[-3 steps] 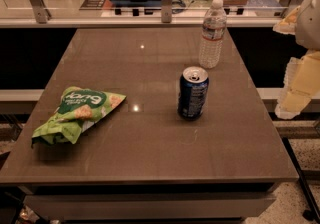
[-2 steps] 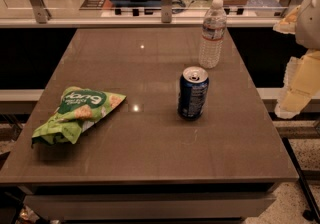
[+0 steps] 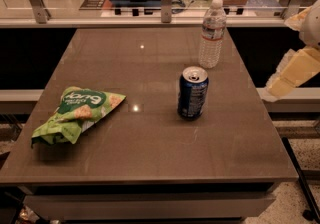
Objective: Pick water bottle
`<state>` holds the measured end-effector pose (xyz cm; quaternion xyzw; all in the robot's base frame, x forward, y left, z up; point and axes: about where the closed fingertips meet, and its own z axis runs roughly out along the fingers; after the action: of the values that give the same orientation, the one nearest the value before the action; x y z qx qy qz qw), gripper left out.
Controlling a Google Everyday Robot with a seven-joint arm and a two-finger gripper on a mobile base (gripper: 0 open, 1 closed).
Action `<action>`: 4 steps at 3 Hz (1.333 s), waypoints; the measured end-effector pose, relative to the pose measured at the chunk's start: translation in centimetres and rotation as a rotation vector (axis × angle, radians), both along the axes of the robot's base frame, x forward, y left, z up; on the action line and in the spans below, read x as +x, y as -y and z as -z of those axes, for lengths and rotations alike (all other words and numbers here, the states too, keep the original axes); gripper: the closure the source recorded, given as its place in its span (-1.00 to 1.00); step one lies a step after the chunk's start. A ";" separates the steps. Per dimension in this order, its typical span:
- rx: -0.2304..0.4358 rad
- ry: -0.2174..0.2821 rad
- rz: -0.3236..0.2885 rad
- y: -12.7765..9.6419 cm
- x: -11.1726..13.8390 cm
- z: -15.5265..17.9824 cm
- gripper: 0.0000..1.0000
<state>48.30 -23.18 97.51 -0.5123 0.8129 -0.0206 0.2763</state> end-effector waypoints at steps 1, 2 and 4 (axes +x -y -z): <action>0.113 0.086 0.081 1.0 2.8 1.3 -1.00; 0.227 0.170 0.128 1.4 6.4 2.8 -1.00; 0.427 0.294 0.146 1.5 12.9 5.5 -1.00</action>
Offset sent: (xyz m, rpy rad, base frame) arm 0.1150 -0.0266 -0.0397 0.3797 -0.3131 -0.2037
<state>61.23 -24.65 91.99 -0.3739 0.7847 0.0574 0.4911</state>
